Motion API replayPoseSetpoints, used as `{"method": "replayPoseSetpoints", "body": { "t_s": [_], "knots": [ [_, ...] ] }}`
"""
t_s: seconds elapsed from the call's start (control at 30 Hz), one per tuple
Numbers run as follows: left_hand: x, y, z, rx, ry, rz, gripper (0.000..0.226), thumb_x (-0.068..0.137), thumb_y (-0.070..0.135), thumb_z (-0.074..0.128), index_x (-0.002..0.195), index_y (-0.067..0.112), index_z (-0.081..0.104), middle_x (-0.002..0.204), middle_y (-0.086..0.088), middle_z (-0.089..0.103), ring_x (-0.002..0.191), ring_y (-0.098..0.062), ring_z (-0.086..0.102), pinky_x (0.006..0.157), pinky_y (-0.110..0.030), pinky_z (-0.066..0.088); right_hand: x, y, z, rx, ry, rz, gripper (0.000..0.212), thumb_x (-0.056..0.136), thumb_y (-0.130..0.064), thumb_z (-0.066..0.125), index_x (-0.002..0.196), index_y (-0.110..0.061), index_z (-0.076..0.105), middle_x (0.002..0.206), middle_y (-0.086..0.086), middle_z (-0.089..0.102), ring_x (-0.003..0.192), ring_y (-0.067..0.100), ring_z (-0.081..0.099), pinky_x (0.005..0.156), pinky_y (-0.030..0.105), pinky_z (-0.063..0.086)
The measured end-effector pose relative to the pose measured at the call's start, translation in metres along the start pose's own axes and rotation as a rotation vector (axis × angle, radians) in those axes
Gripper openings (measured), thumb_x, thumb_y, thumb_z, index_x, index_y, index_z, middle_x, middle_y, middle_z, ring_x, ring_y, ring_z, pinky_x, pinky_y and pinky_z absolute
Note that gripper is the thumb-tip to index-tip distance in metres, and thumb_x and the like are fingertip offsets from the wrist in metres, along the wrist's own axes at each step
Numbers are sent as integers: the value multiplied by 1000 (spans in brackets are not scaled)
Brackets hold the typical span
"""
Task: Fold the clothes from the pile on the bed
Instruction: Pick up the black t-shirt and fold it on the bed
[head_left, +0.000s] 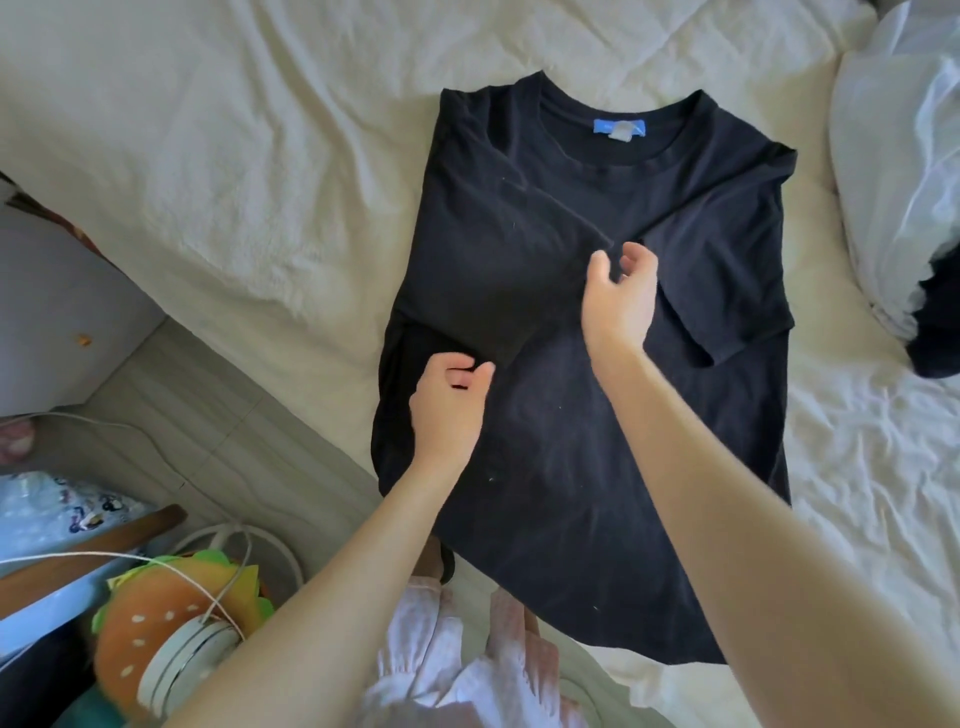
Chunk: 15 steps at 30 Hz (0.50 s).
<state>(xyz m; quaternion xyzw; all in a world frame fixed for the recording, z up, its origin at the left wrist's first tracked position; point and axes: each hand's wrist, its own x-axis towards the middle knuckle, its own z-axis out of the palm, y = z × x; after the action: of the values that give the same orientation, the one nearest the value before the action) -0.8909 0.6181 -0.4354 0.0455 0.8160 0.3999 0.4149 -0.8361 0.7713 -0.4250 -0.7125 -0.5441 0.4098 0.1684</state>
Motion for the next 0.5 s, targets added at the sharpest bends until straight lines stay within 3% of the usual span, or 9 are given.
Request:
{"method": "replayPoseSetpoints", "body": {
  "t_s": [0.1, 0.17, 0.23, 0.3, 0.4, 0.5],
  "knots": [
    [-11, -24, -27, 85, 230, 193, 26, 90, 16, 61, 113, 13, 48, 109, -1, 50, 85, -11, 53, 75, -24, 49, -53, 35, -4, -314, -50, -405, 47, 96, -26, 51, 141, -15, 41, 148, 4, 38, 139, 20, 30, 109, 35, 25],
    [-4, -34, -47, 135, 261, 260, 36, 91, 14, 58, 124, 7, 45, 121, -7, 46, 101, -16, 50, 87, -26, 45, -85, 66, -5, -498, -181, -492, 50, 97, -26, 49, 144, -17, 36, 154, 5, 28, 145, 23, 18, 115, 42, 17],
    [12, -38, -63, 133, 147, 248, 40, 94, 18, 54, 132, 12, 42, 123, -1, 49, 106, -11, 50, 90, -20, 42, -109, 97, -8, -640, -285, -468, 53, 98, -29, 47, 147, -19, 31, 157, 5, 19, 146, 24, 10, 116, 46, 9],
    [27, -42, -71, 190, -28, 211, 32, 96, 26, 51, 126, 15, 48, 111, 3, 56, 99, -10, 55, 82, -18, 43, -127, 124, -15, -728, -337, -412, 55, 98, -29, 46, 148, -19, 28, 158, 6, 15, 147, 25, 7, 117, 45, 6],
    [31, -58, -68, 261, -202, 151, 27, 95, 33, 52, 112, 12, 56, 105, -1, 62, 101, -20, 57, 86, -33, 47, -142, 145, -30, -774, -359, -410, 54, 97, -26, 49, 147, -16, 31, 157, 8, 18, 146, 28, 10, 117, 43, 6],
    [11, -84, -69, 164, -270, 45, 24, 93, 32, 55, 111, 17, 58, 106, 3, 63, 100, -13, 57, 83, -22, 48, -143, 152, -46, -800, -387, -423, 52, 97, -23, 48, 146, -17, 33, 157, 7, 21, 146, 27, 12, 117, 41, 5]
  ]
}}
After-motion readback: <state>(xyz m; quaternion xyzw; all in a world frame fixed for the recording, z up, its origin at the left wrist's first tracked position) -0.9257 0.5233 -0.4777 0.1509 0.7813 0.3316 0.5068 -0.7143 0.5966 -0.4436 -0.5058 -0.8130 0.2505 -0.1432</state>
